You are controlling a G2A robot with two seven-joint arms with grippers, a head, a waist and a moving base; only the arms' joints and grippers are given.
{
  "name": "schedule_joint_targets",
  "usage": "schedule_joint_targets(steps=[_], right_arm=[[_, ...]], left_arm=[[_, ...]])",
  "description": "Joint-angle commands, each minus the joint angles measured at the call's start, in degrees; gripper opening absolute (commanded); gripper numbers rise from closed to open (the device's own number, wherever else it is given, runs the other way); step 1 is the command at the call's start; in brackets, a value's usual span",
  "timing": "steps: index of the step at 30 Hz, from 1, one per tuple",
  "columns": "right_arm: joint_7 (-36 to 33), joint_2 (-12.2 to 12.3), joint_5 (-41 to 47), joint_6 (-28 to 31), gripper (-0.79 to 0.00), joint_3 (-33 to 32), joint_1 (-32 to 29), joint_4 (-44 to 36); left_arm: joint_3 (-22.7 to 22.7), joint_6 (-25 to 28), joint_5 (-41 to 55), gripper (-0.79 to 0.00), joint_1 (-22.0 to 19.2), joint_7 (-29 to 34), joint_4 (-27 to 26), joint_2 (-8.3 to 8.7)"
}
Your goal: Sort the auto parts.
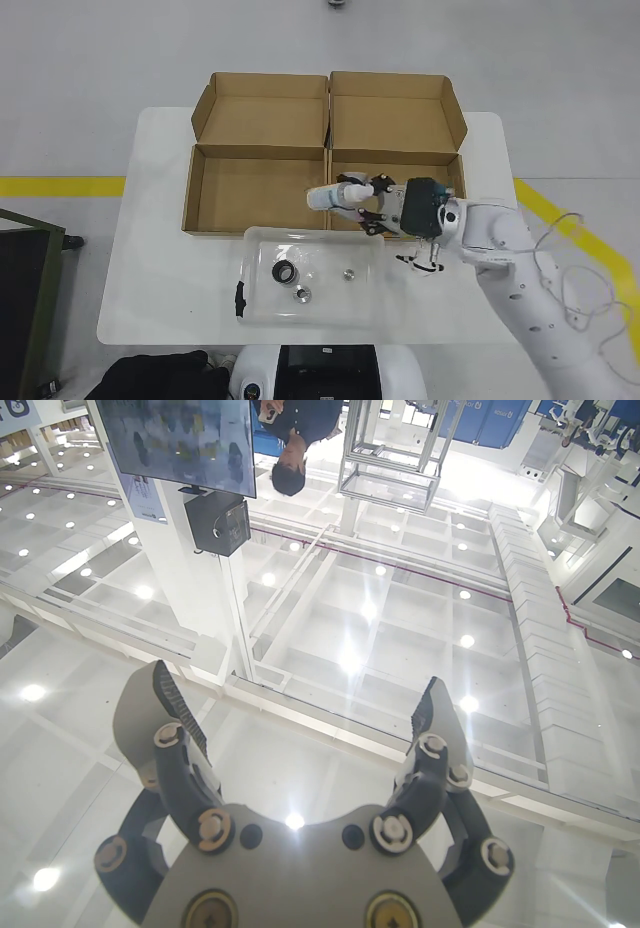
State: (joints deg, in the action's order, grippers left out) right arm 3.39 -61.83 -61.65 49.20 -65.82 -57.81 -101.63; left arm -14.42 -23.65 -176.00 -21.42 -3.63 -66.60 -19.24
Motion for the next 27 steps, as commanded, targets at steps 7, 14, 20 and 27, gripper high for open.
schedule_joint_targets(steps=[7,14,20,27], right_arm=[[4.27,-0.02,-0.93,-1.17,-0.785,-2.56,0.59,-0.78],[9.19,-0.49,-1.45,-2.01,-0.785,-2.54,2.17,0.46],[12.47,-0.81,-3.21,-2.56,-0.785,-2.58,3.46,1.37],[12.63,-0.91,-3.52,-2.12,-0.785,-2.28,3.82,2.0]], left_arm=[[0.0,0.0,0.0,0.0,0.0,0.0,0.0,0.0],[0.0,0.0,0.0,0.0,0.0,0.0,0.0,0.0],[0.0,0.0,0.0,0.0,0.0,0.0,0.0,0.0],[0.0,0.0,0.0,0.0,0.0,0.0,0.0,0.0]])
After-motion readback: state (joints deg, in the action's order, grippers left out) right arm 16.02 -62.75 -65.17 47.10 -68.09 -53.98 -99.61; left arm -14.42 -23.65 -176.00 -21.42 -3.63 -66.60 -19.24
